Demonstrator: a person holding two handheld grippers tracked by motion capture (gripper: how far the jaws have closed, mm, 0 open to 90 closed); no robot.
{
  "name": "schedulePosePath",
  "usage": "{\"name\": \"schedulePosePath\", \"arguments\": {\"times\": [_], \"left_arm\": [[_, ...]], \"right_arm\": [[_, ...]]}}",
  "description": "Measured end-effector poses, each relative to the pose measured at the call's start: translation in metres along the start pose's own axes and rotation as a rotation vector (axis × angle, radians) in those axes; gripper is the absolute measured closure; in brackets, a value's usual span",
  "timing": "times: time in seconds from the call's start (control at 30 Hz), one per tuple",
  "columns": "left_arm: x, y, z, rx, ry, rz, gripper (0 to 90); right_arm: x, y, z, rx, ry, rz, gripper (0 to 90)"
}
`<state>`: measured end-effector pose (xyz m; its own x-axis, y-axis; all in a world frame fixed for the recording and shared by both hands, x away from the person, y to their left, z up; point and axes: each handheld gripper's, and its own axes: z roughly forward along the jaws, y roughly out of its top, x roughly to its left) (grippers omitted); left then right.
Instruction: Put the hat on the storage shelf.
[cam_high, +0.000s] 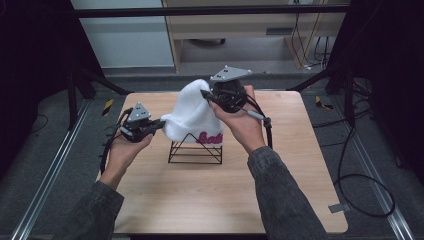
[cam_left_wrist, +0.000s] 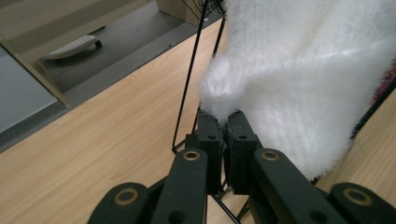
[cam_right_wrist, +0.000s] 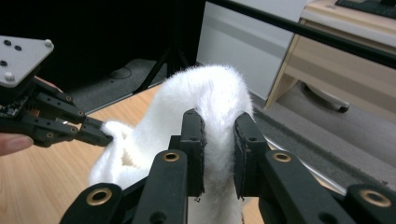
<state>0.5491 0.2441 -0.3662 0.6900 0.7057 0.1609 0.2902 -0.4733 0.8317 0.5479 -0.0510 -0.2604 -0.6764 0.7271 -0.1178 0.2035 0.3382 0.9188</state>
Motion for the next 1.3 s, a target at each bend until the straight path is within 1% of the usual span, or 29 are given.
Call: {"name": "schedulePosePath", "arguments": {"times": [0.03, 0.07, 0.17, 0.3, 0.4, 0.5, 0.6, 0.73, 0.8, 0.9, 0.93, 1.0, 1.13, 1.2, 1.3], "left_arm": [[0.0, -0.002, 0.0, 0.004, -0.002, 0.0, 86.4], [0.0, -0.004, 0.0, -0.002, -0.007, -0.011, 86.4], [-0.001, -0.011, -0.001, -0.002, -0.026, -0.022, 86.3], [-0.004, -0.018, -0.001, 0.008, -0.041, -0.018, 86.3], [-0.002, -0.023, -0.002, 0.005, -0.053, -0.028, 86.3], [-0.004, -0.027, -0.002, 0.011, -0.068, -0.022, 86.3], [-0.006, -0.032, -0.003, 0.021, -0.072, -0.02, 86.3], [-0.005, -0.036, -0.004, 0.028, -0.069, -0.023, 86.3], [-0.006, -0.04, -0.004, 0.028, -0.077, -0.032, 86.3], [-0.008, -0.045, -0.001, 0.039, -0.087, -0.03, 86.3], [-0.009, -0.048, 0.0, 0.036, -0.091, -0.037, 86.3], [-0.01, -0.052, 0.001, 0.032, -0.096, -0.049, 86.2], [-0.01, -0.058, 0.004, 0.046, -0.1, -0.057, 86.2], [-0.011, -0.059, 0.004, 0.046, -0.101, -0.057, 86.2], [-0.014, -0.061, 0.008, 0.059, -0.106, -0.049, 86.2]], "right_arm": [[0.0, -0.002, 0.001, 0.006, 0.002, -0.001, 77.0], [0.001, -0.004, 0.001, 0.012, 0.004, 0.003, 76.9], [0.002, -0.008, 0.003, 0.021, 0.012, 0.007, 76.9], [0.006, -0.011, 0.004, 0.038, 0.02, -0.003, 76.8], [0.009, -0.013, 0.004, 0.044, 0.028, 0.0, 76.8], [0.011, -0.015, 0.005, 0.048, 0.04, 0.002, 76.6], [0.014, -0.019, 0.005, 0.063, 0.048, -0.001, 76.3], [0.019, -0.026, 0.007, 0.082, 0.057, 0.005, 76.1], [0.021, -0.03, 0.007, 0.082, 0.066, 0.01, 76.1], [0.022, -0.034, 0.008, 0.092, 0.074, 0.013, 76.1], [0.022, -0.035, 0.008, 0.094, 0.075, 0.006, 76.1], [0.023, -0.036, 0.007, 0.098, 0.078, 0.011, 76.2], [0.026, -0.039, 0.008, 0.118, 0.091, -0.002, 76.2], [0.028, -0.04, 0.009, 0.119, 0.092, -0.005, 76.2], [0.031, -0.043, 0.011, 0.124, 0.103, -0.005, 76.3]]}}
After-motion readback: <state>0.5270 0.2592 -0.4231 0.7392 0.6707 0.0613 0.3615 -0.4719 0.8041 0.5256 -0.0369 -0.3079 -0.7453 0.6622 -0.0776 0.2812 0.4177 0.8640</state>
